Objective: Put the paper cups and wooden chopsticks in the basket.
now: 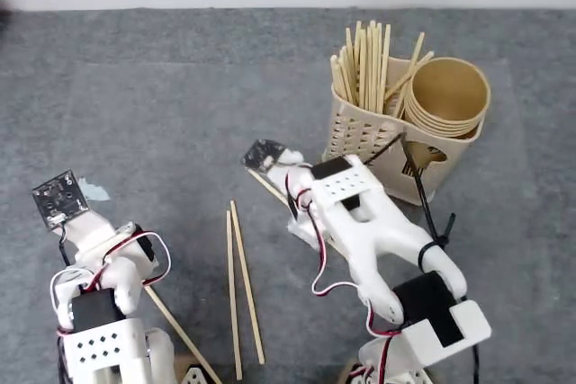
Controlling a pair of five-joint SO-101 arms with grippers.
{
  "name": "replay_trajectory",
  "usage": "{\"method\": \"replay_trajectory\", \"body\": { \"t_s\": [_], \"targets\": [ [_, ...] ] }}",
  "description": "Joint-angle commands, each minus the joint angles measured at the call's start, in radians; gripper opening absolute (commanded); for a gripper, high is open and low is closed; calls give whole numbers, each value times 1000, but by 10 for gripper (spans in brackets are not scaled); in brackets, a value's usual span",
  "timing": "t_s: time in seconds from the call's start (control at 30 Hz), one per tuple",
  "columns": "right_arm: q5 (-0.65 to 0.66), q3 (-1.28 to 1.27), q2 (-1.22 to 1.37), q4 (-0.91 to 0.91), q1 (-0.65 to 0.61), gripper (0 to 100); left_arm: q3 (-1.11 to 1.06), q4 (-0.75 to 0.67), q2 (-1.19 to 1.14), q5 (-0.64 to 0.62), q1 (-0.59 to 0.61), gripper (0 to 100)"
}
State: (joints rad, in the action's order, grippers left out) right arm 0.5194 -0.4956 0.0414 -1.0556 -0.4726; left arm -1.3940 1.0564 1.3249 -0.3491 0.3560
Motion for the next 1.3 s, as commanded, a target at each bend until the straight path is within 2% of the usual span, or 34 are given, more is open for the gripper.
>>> {"method": "replay_trajectory", "body": {
  "t_s": [0.0,0.33,0.4,0.47,0.53,0.7,0.9,1.13,1.27],
  "targets": [
    [-41,143,38,-12,-36,158,7,-20,14,9,0,12],
    [-80,382,325,-12,-62,152,5,-20,14,9,0,12],
    [-78,387,357,-12,-61,110,5,-20,14,9,0,12],
    [-74,387,364,-7,-64,18,5,-20,14,9,0,12],
    [-74,387,361,-19,-64,22,5,-20,14,9,0,12],
    [-74,387,255,-111,-64,8,5,-20,14,9,0,12],
    [-77,446,-28,-248,-58,8,5,-20,14,9,0,12],
    [-81,769,-265,-496,-56,8,5,-20,14,9,0,12],
    [-140,988,-312,-529,-18,8,5,-20,14,9,0,12]
  ]
}}
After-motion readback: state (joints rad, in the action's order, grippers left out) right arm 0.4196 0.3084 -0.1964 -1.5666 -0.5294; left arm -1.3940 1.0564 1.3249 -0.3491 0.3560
